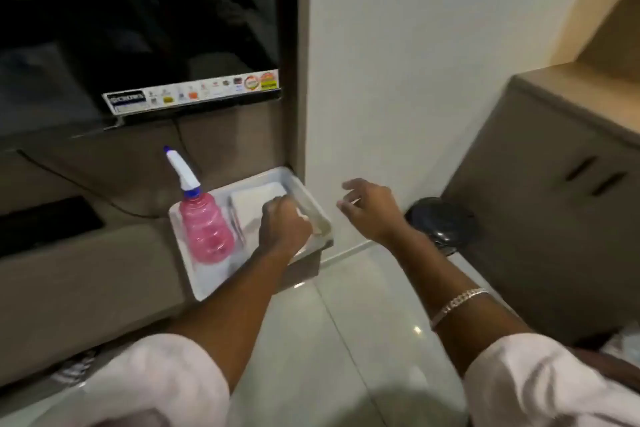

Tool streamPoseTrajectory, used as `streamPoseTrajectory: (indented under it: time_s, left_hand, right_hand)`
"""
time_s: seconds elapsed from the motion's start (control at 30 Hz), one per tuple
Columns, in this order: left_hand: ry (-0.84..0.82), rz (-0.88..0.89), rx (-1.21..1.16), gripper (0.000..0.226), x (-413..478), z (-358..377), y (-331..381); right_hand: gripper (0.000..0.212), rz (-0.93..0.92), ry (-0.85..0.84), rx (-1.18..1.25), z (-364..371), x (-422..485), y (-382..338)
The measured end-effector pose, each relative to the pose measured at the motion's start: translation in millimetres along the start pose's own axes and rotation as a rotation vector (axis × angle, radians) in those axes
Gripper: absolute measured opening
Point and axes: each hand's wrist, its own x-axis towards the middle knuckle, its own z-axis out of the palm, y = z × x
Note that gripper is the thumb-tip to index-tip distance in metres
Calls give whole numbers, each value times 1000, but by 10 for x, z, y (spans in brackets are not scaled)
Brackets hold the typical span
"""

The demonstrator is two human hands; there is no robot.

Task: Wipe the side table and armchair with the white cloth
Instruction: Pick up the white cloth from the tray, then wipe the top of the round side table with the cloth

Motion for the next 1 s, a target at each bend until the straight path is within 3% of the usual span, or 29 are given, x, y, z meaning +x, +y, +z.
streamPoseTrajectory:
  time_s: [0.17, 0.33, 0.43, 0.57, 0.67, 0.73, 0.83, 0.9, 1.0]
  left_hand:
    - [4, -357, 64, 61, 251, 163, -500]
    - [161, -407, -189, 58, 500, 296, -633]
    - [198, -526, -471, 54, 609, 260, -662]
    - [176, -572, -754, 40, 573, 119, -635]
    - [49, -455, -945, 25, 337, 97, -425]
    - [-113, -312, -1036, 19, 121, 168, -169]
    - [-384, -133, -1099, 34, -219, 463, 262]
    - [-569, -32, -1076, 29, -510, 759, 536]
    - [-819, 95, -972, 48, -1143, 1263, 925]
  right_hand:
    - [29, 56, -271, -218, 1076, 531, -87]
    - [22, 73, -239, -390, 1461, 688, -44]
    - [26, 220, -202, -211, 1425, 749, -71]
    - [25, 401, -105, 292, 951, 697, -229]
    - [43, 537, -120, 691, 359, 392, -213]
    - [45, 554, -126, 896, -6, 50, -70]
    - [40, 538, -62, 1093, -524, -674, 246]
    - [43, 556, 63, 1104, -832, -1247, 530]
    - [42, 664, 400, 1112, -1180, -2259, 942]
